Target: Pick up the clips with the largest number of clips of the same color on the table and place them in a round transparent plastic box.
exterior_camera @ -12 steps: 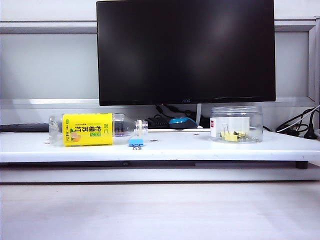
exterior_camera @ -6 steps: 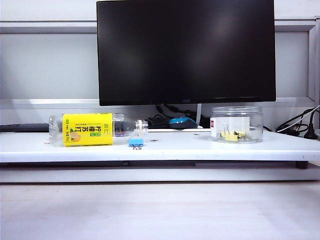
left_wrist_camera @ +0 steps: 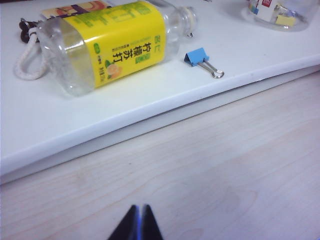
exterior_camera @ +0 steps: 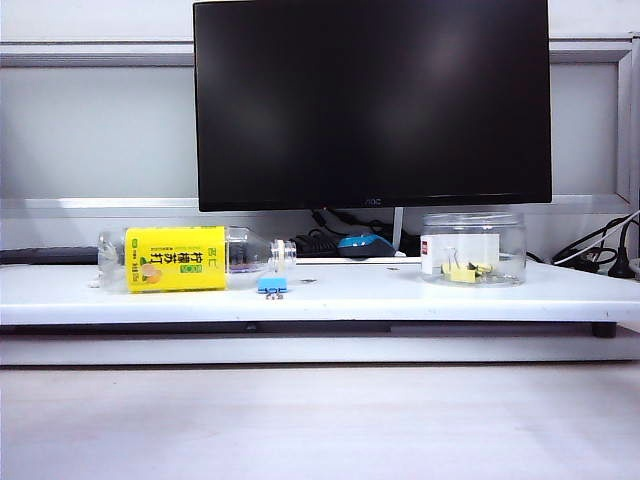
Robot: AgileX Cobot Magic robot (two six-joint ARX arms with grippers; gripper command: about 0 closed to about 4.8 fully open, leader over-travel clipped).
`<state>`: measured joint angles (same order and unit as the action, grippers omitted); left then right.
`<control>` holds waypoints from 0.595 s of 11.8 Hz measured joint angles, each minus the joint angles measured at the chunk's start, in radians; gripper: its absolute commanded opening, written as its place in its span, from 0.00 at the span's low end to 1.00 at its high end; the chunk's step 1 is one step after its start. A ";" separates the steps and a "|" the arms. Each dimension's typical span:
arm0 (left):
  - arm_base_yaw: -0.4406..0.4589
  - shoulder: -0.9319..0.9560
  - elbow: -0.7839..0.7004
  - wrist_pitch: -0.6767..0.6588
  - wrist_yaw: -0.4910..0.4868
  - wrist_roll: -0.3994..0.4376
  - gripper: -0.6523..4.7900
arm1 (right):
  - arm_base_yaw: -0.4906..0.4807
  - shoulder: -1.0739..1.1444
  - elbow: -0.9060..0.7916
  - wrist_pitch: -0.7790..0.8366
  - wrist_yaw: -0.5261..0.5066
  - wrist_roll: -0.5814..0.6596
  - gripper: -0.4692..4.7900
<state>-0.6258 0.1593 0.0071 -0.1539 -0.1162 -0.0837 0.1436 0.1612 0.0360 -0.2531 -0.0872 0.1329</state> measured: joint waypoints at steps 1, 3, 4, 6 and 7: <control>0.000 0.000 0.000 0.000 0.000 0.000 0.16 | 0.000 0.000 0.000 0.000 0.000 0.000 0.09; 0.018 -0.035 0.000 0.000 0.008 0.000 0.16 | -0.002 -0.029 0.000 0.000 0.000 0.000 0.09; 0.063 -0.048 0.000 0.000 0.016 0.000 0.16 | -0.003 -0.072 0.000 0.001 0.000 0.000 0.09; 0.178 -0.054 0.000 -0.001 0.022 0.000 0.16 | -0.008 -0.139 0.000 0.000 0.002 0.000 0.09; 0.274 -0.055 0.000 -0.002 0.028 0.000 0.16 | -0.018 -0.159 0.001 0.004 0.000 0.000 0.09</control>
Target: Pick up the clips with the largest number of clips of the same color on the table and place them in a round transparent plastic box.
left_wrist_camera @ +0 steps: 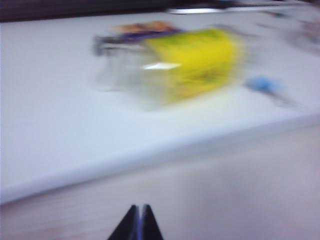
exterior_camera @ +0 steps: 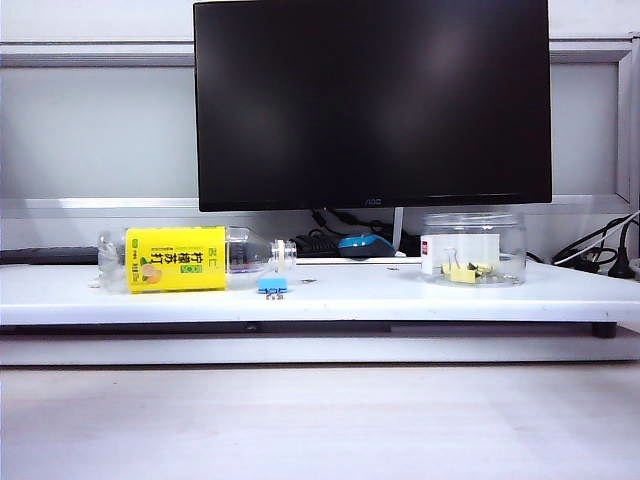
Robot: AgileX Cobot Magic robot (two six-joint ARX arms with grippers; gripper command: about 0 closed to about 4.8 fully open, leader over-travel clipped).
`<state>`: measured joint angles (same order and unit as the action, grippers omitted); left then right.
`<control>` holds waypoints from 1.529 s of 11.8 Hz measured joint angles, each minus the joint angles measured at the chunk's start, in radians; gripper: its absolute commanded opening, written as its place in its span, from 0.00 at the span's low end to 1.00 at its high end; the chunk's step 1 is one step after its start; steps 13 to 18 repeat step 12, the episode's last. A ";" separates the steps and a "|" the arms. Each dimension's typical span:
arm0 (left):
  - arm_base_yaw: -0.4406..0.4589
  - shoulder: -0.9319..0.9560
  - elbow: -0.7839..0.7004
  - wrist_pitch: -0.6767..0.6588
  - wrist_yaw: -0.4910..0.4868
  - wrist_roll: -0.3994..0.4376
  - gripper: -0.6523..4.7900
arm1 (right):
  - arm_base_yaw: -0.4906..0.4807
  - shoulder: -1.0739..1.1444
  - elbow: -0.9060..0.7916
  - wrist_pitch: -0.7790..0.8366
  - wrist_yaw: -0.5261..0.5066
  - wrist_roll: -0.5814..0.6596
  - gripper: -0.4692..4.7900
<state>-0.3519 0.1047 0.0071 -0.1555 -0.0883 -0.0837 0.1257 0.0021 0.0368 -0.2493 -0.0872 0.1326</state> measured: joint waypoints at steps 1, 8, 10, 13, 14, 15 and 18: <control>0.050 -0.001 0.000 0.000 -0.003 0.000 0.16 | -0.010 0.002 0.000 -0.001 0.000 0.000 0.09; 0.339 -0.101 0.000 -0.002 -0.003 0.000 0.16 | -0.088 0.002 0.000 -0.002 0.005 0.000 0.09; 0.340 -0.101 0.000 -0.002 -0.003 0.000 0.16 | -0.088 0.002 0.000 -0.002 0.005 0.000 0.09; 0.340 -0.101 0.000 -0.002 -0.003 0.000 0.16 | -0.088 0.002 0.000 -0.002 0.005 0.000 0.09; 0.340 -0.101 0.000 -0.002 -0.003 0.000 0.16 | -0.088 0.002 0.000 -0.002 0.005 0.000 0.09; 0.340 -0.101 0.000 -0.002 -0.003 0.000 0.16 | -0.088 0.002 0.000 -0.002 0.005 0.000 0.09; 0.340 -0.101 0.000 -0.002 -0.003 0.000 0.16 | -0.088 0.002 0.000 -0.002 0.005 0.000 0.09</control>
